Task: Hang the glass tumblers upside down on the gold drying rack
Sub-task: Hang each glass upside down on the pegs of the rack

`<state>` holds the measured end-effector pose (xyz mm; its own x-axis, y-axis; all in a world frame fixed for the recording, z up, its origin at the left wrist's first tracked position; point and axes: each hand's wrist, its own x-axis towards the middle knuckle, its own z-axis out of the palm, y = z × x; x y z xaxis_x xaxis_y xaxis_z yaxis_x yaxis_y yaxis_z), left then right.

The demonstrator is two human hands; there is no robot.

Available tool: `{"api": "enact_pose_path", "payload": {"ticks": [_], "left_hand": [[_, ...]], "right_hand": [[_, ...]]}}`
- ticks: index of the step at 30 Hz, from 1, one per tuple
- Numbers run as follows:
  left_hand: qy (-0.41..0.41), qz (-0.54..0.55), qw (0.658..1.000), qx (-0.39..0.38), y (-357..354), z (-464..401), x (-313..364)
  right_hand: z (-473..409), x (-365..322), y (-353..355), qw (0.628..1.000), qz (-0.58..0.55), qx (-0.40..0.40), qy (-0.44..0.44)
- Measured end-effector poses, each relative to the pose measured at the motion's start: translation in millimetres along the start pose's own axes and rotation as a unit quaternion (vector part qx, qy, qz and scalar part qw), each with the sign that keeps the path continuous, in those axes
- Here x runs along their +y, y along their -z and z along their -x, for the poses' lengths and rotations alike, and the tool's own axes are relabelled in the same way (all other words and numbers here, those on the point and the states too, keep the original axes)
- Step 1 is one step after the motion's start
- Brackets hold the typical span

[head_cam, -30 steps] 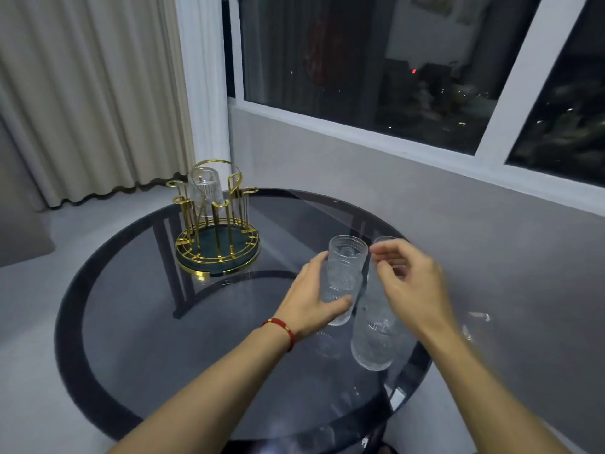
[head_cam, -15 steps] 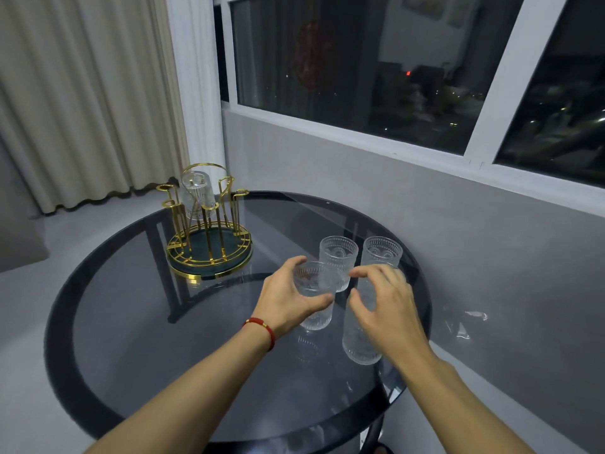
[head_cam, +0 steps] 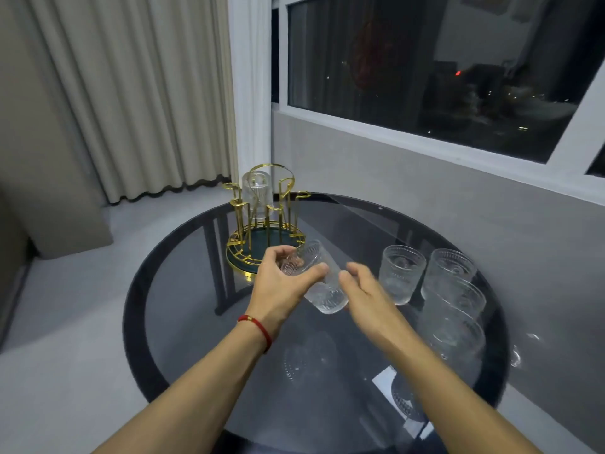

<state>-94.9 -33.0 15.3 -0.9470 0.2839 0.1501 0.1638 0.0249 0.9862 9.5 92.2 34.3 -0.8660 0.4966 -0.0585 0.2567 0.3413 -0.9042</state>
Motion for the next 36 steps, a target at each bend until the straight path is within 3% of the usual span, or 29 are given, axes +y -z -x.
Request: {"api": "enact_pose_path", "payload": {"ticks": [2,4,7,10,13,16,20,23,26,31,36], "left_hand": [[0.013,0.033,0.999,0.007,4,-7,-5],[0.027,0.063,0.998,0.005,5,-13,-7],[0.045,0.119,0.992,-0.014,5,-25,-7],[0.025,0.129,0.989,-0.062,5,-38,-9],[-0.047,-0.072,0.993,-0.079,13,-42,-28],[-0.127,-0.334,0.933,-0.039,21,-43,-59],[-0.148,-0.420,0.894,-0.040,17,-41,-81],[-0.146,-0.459,0.876,-0.036,12,-44,-87],[-0.137,-0.478,0.867,-0.025,11,-45,-87],[-0.118,-0.487,0.864,-0.037,9,-44,-89],[-0.117,-0.494,0.861,-0.037,8,-45,-86]], "right_hand": [[-16,-2,-17,0.971,-0.222,-0.048,-0.072],[-29,-2,-23,0.910,-0.398,-0.069,-0.098],[-45,-5,-19,0.874,-0.465,-0.091,-0.103],[-63,-11,-6,0.904,-0.420,-0.047,-0.060],[-85,-25,21,0.940,-0.334,0.067,0.003],[-120,-48,48,0.960,-0.224,0.164,0.043],[-183,-84,64,0.966,-0.072,0.232,0.084],[-226,-113,60,0.967,0.047,0.213,0.130],[-261,-135,51,0.966,0.120,0.141,0.178],[-293,-145,37,0.972,0.145,-0.022,0.183],[-304,-135,25,0.962,0.159,-0.101,0.199]]}}
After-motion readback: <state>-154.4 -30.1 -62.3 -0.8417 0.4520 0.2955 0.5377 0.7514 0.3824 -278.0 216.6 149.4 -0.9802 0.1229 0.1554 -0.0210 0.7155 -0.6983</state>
